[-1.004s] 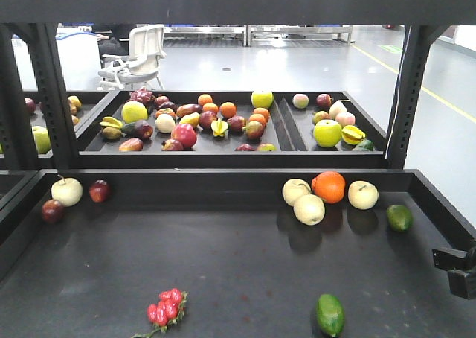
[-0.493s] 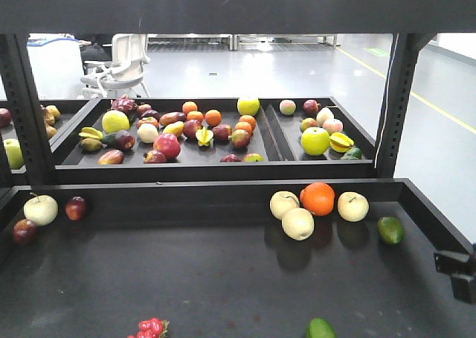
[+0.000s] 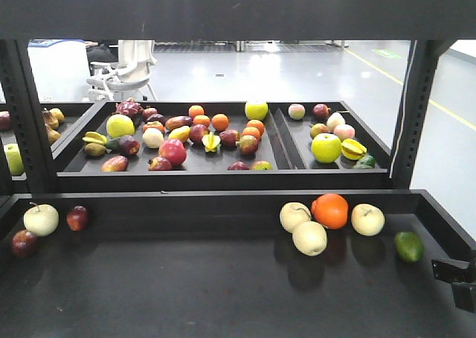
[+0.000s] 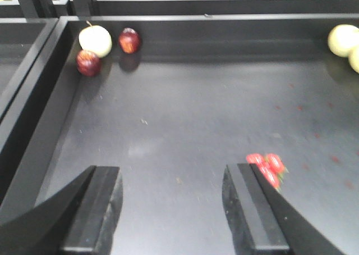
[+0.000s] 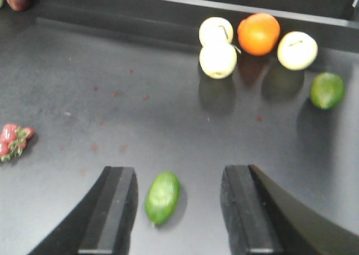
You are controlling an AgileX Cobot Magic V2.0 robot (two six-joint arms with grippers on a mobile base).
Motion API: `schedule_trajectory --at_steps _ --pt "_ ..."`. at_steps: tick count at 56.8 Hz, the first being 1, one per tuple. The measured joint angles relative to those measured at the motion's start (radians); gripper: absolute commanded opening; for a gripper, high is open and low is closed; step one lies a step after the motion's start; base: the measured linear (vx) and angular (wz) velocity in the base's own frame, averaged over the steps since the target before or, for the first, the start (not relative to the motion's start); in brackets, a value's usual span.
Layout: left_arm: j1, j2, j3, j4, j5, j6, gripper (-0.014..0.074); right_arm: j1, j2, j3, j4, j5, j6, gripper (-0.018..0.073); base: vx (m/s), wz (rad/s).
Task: Pick snacks and fruit into basket
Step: 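Move closer to the table, bringing both open grippers over the tray, then lower the left gripper toward the red cherry-tomato cluster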
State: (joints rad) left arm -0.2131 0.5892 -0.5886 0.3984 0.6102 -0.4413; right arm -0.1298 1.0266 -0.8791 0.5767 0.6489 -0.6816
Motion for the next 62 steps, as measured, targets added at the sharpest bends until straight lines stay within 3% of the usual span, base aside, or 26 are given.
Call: schedule_trajectory --at_steps 62 --pt "0.0 0.0 0.0 0.0 0.0 0.0 0.0495 0.0 0.0 0.0 0.0 0.002 0.0 0.0396 0.05 0.01"
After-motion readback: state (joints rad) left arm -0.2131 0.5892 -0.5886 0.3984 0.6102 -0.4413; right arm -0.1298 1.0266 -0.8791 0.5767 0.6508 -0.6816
